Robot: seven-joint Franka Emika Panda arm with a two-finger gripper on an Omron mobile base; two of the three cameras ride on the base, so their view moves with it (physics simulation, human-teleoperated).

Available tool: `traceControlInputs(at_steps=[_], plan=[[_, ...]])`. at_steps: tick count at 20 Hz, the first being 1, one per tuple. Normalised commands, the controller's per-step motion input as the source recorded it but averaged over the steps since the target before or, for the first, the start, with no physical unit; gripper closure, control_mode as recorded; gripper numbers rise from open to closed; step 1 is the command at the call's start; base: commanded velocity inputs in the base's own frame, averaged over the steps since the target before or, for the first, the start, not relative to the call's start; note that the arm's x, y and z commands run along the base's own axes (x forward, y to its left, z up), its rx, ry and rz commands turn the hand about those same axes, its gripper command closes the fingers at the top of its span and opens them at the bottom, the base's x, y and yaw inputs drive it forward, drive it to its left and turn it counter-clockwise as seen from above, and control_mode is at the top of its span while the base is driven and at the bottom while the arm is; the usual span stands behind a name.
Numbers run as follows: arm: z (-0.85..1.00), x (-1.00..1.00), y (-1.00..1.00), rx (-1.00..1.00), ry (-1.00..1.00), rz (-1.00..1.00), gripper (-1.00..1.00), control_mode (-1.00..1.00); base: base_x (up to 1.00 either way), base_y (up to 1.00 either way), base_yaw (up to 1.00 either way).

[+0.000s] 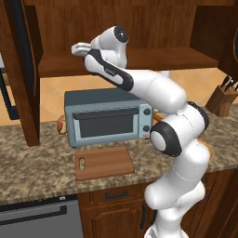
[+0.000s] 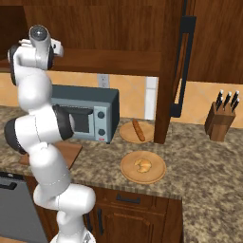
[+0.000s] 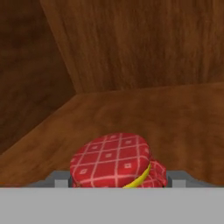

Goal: From the different types of pastries on the counter, select a croissant and place it on the cutting board. Then retrieve a jar of jam from the cabinet and place it alongside the croissant on the cutting board.

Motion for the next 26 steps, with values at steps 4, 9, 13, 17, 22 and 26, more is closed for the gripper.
traceControlInputs(at_steps=[4,9,13,17,22,26], plan=[[0.0,-0.74,0.0,0.0,-0.01,0.0,1.0,-1.0,0.0,0.0,0.0],[0.0,-0.86,0.0,0.0,-0.08,0.0,1.0,-1.0,0.0,0.0,0.0],[0.06,-1.0,-0.18,0.0,-0.18,0.0,1.0,-1.0,0.0,0.0,0.0],[0.15,-1.0,-0.37,0.03,-0.13,0.08,1.0,-1.0,0.0,0.0,0.0],[0.21,-1.0,-0.37,0.05,-0.11,0.14,1.0,-1.0,0.0,0.0,0.0],[0.16,-1.0,-0.17,0.05,-0.1,0.18,1.0,-1.0,0.0,0.0,0.0]])
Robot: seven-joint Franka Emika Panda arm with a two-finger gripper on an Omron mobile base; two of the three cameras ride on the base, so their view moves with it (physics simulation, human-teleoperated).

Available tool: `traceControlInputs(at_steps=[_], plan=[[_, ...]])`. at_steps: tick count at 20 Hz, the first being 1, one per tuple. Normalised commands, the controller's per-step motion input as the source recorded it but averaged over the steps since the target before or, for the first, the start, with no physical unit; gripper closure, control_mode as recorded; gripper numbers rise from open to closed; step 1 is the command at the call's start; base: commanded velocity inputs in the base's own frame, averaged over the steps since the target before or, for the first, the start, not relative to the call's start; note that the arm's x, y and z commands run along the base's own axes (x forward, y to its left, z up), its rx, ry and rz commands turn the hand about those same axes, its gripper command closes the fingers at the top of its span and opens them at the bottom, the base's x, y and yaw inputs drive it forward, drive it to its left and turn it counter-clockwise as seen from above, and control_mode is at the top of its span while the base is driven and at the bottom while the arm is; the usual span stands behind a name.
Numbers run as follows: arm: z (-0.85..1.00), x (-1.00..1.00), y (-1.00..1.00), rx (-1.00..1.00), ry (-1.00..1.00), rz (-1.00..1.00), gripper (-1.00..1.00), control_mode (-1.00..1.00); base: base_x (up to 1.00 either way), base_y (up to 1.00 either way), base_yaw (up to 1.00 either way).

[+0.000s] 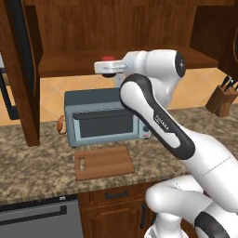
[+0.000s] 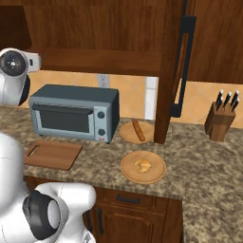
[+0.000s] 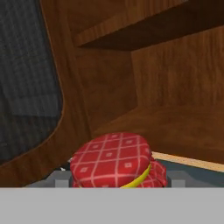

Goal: From the different types of pastries on the counter, select a croissant and place it on the cutting board. Then retrieve a jar of jam from the cabinet and place it alongside the croissant on the cutting board.

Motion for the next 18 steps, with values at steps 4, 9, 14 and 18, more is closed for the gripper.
traceControlInputs(at_steps=[4,9,14,18], plan=[[0.0,-0.8,-0.06,0.1,0.0,0.05,1.0,-1.0,0.0,0.0,0.0],[0.0,-0.76,-0.17,0.03,0.12,-0.14,1.0,-1.0,0.0,0.0,0.0],[0.0,-0.49,-0.07,0.0,0.41,-0.49,1.0,-1.0,0.0,0.0,0.0],[0.0,-0.4,-0.24,0.0,0.49,-0.54,1.0,-1.0,0.0,0.0,0.0]])
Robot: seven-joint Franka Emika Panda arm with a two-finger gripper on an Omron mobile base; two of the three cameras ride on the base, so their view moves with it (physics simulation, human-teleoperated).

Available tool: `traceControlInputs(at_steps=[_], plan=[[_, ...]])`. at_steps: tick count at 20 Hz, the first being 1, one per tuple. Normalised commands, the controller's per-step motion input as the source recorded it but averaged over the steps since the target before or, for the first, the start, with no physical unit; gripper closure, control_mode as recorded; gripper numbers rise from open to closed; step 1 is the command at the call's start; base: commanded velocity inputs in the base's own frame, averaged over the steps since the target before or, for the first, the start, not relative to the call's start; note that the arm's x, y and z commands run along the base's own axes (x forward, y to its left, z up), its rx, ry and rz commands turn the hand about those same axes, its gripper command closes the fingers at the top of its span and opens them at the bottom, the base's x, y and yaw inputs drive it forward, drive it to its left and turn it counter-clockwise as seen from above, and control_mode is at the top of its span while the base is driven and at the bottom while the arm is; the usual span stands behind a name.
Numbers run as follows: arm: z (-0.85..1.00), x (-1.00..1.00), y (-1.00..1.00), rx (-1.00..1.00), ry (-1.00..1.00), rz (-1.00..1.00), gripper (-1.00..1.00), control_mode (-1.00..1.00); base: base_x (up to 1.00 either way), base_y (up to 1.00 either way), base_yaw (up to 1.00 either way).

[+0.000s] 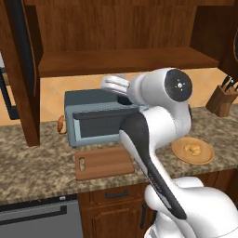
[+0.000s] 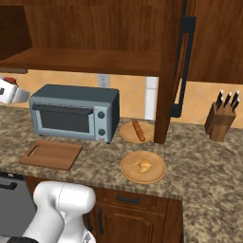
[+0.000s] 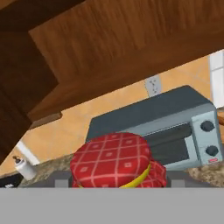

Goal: From the different types of pastries on the counter, select a croissant and place it on the cutting board. Then retrieve a jar of jam from the cabinet and place it alongside the croissant on the cutting board.

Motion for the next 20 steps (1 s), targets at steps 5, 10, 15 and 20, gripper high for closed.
traceControlInputs(at_steps=[5,10,15,20], plan=[[-0.02,-0.3,-0.25,0.0,0.29,-0.58,1.0,-1.0,0.0,0.0,0.0],[-0.01,-0.34,-0.33,0.0,0.21,-0.5,1.0,-1.0,0.0,0.0,0.0],[-0.1,-0.3,-0.57,0.0,0.2,-0.37,1.0,-1.0,0.0,0.0,0.0],[-0.35,-0.54,-0.95,0.01,0.02,-0.06,1.0,-1.0,0.0,0.0,0.0]])
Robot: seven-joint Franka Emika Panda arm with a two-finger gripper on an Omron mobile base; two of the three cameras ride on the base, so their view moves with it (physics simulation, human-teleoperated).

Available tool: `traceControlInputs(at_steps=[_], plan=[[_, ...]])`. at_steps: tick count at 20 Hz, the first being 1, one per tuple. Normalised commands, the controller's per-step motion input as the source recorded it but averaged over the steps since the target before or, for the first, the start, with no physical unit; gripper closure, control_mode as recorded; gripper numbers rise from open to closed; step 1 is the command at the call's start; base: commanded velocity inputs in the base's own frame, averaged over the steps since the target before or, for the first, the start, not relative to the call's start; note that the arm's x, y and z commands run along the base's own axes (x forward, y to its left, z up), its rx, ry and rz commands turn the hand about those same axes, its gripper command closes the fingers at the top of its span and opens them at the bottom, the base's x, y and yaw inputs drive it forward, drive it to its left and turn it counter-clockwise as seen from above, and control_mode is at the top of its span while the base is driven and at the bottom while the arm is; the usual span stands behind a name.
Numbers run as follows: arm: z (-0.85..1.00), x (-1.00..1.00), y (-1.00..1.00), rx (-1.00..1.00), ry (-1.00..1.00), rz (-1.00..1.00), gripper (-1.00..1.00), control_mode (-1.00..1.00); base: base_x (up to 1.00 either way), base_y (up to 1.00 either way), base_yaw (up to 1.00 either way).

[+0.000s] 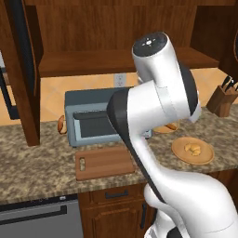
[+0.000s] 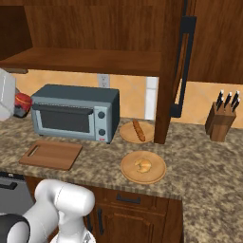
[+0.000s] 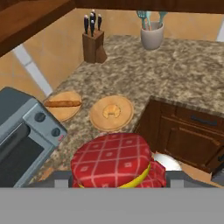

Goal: From the different types of pastries on the counter, select a croissant and place it on the cutting board. Then retrieve a jar of jam from the cabinet and place it alongside the croissant on the cutting board.

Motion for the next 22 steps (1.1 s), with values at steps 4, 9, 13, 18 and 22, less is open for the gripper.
traceControlInputs(at_steps=[4,9,13,18,22], plan=[[-0.36,-0.61,-0.52,0.01,0.0,-0.12,1.0,-1.0,0.0,0.0,0.0],[-0.53,-0.01,-0.62,0.0,0.07,-0.26,1.0,-1.0,0.0,0.0,0.0],[-0.5,0.19,-0.36,0.0,0.02,-0.16,1.0,-1.0,0.0,0.0,0.0],[-0.26,0.0,0.0,0.0,0.0,-0.09,1.0,-1.0,0.0,0.0,0.0],[-0.34,0.14,0.0,0.0,0.0,-0.09,1.0,-1.0,0.0,0.0,0.0]])
